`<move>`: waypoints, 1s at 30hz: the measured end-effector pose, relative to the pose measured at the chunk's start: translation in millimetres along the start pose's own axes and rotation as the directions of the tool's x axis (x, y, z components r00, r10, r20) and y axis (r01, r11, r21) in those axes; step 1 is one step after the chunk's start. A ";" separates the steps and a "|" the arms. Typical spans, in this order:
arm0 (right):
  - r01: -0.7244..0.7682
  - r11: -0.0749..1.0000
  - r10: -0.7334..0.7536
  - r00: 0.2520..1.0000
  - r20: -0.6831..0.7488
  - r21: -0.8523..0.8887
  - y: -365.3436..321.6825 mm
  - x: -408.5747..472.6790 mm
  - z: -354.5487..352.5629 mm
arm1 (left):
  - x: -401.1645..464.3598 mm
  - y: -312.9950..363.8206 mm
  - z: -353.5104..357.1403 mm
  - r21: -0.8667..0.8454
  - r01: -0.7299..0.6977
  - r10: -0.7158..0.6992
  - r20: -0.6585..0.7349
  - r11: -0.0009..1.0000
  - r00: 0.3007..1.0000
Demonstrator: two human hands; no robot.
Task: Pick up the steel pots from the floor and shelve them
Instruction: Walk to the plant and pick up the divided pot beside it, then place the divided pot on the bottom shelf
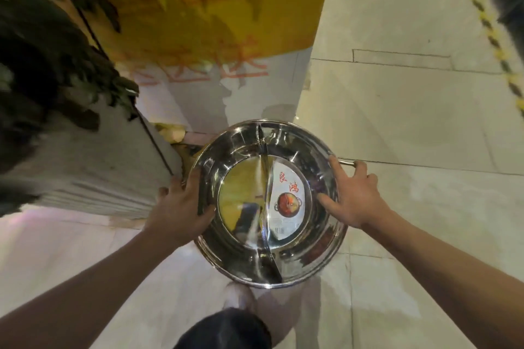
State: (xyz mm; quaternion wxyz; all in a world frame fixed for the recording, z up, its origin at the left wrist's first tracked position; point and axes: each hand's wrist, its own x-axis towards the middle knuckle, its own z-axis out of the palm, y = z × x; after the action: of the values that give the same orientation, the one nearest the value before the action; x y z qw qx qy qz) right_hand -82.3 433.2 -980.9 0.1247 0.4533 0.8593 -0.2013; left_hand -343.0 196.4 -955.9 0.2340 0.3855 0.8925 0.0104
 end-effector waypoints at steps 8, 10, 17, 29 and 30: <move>-0.056 0.998 0.058 0.995 -0.086 0.020 -13.0 -130.5 -234.0 | -119.4 106.0 -216.5 0.077 -0.007 0.015 -0.103 0.997 0.995; -0.083 0.996 0.087 0.991 -0.101 0.039 -14.0 -166.1 -297.9 | -152.7 137.9 -274.7 0.225 -0.030 0.061 -0.133 0.974 0.989; -0.196 0.960 0.234 0.954 -0.186 0.201 7.0 -298.0 -510.1 | -235.5 263.5 -468.0 0.087 -0.198 0.210 -0.160 0.976 0.964; -0.433 0.867 0.494 0.817 -0.297 0.248 82.9 -433.7 -707.5 | -265.2 463.2 -652.9 0.159 -0.627 0.647 -0.165 0.762 0.745; -0.457 0.850 0.523 0.795 -0.307 0.264 87.9 -440.8 -714.2 | -263.2 477.6 -660.0 0.173 -0.653 0.676 -0.169 0.737 0.717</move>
State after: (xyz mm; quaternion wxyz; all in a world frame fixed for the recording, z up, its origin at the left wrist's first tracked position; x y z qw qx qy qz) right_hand 213.8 484.5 -192.4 -0.0309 0.6994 0.6985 -0.1487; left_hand -141.6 456.3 -165.5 0.0944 0.6878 0.7138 0.0917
